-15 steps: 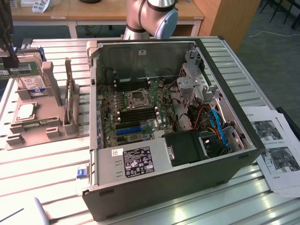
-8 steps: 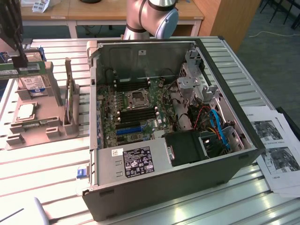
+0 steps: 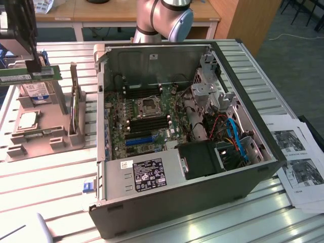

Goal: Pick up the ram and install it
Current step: 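Pick up the ram and move it above insertion slot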

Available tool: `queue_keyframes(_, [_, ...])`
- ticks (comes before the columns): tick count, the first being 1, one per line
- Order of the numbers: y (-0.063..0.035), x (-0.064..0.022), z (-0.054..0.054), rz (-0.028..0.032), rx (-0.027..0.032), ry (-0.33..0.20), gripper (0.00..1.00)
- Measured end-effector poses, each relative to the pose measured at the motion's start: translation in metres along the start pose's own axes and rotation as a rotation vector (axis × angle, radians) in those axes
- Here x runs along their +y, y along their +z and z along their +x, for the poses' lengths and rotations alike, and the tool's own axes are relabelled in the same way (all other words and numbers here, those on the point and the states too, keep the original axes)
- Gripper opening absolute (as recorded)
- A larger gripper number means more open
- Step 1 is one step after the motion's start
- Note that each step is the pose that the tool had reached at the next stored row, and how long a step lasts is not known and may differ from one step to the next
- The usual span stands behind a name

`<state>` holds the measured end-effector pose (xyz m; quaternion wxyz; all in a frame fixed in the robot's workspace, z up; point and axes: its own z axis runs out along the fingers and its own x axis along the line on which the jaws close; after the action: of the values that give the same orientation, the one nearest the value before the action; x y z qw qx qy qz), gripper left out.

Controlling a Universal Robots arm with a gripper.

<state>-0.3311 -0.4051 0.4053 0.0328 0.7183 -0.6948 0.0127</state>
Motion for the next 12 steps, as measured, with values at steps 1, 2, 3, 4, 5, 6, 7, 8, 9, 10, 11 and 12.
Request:
queue_keyframes(1, [-0.0001,-0.0029,0.000,-0.0001,0.0000,0.000,0.12])
queue_keyframes(2, [-0.0001,-0.0056,0.000,-0.0003,0.0000,0.000,0.12])
queue_keyframes(3, [-0.0002,-0.0083,0.000,-0.0004,0.0000,0.000,0.12])
queue_keyframes(4, [-0.0002,-0.0111,0.000,-0.0004,-0.0001,0.000,0.12])
queue_keyframes(5, [-0.0004,-0.0140,0.000,-0.0007,-0.0001,0.000,0.12])
queue_keyframes(6, [-0.0004,-0.0169,0.001,-0.0008,-0.0001,0.000,0.12])
queue_keyframes(7, [-0.0005,-0.0201,0.001,-0.0010,-0.0001,0.000,0.12])
queue_keyframes(8, [-0.0006,-0.0231,0.001,-0.0011,-0.0001,0.000,0.12])
queue_keyframes(9, [-0.0007,-0.0262,0.001,-0.0013,0.0000,0.000,0.12])
queue_keyframes(10, [-0.0008,-0.0293,0.001,-0.0015,-0.0001,0.000,0.12])
queue_keyframes(11, [-0.0008,-0.0325,0.001,-0.0016,-0.0001,0.000,0.12])
queue_keyframes(12, [-0.0010,-0.0357,0.001,-0.0019,-0.0001,0.000,0.12])
